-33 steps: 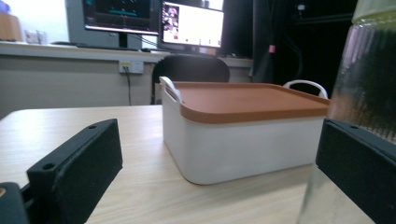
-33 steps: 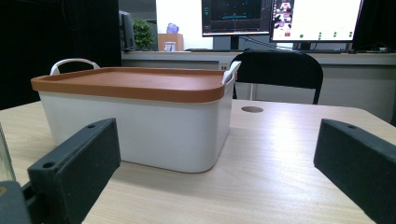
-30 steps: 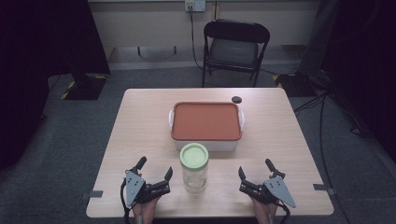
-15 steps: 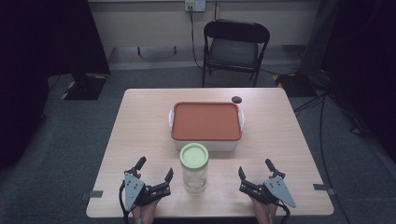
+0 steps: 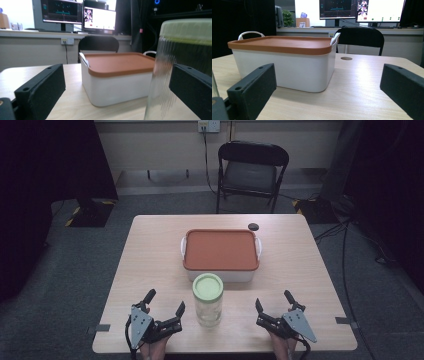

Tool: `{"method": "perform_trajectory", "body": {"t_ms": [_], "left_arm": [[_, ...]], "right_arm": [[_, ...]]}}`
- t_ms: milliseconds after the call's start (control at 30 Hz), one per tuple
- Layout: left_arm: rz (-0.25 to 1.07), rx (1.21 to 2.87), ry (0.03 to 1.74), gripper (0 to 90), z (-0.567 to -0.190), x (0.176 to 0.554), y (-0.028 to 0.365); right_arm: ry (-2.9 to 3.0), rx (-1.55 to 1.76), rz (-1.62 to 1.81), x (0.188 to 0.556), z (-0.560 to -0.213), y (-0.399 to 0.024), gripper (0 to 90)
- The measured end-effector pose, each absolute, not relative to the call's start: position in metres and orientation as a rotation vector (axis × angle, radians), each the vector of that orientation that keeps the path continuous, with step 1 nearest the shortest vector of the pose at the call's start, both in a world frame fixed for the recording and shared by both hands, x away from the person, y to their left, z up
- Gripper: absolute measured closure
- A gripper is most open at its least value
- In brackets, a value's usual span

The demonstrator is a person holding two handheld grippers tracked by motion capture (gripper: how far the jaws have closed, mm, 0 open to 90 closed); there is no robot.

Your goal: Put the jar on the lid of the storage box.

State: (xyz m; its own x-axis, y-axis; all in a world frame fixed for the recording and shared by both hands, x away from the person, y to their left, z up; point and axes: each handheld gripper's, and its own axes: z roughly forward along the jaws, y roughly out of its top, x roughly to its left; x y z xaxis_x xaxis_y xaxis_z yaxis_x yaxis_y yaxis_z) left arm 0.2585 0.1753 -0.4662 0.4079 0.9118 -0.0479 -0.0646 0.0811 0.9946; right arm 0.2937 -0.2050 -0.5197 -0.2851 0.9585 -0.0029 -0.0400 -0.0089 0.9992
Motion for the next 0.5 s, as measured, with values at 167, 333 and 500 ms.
{"method": "perform_trajectory", "body": {"t_ms": [167, 333, 500], "left_arm": [[0.889, 1.253, 0.857, 0.0, -0.456, 0.254, 0.175], [0.892, 1.265, 0.848, 0.0, -0.452, 0.253, 0.173], [0.897, 1.274, 0.832, 0.0, -0.449, 0.251, 0.170]], "right_arm": [[1.385, 1.030, 1.440, 0.294, -0.520, -0.205, 0.0], [1.385, 1.030, 1.440, 0.294, -0.520, -0.205, 0.0], [1.385, 1.030, 1.440, 0.294, -0.520, -0.205, 0.0]]}}
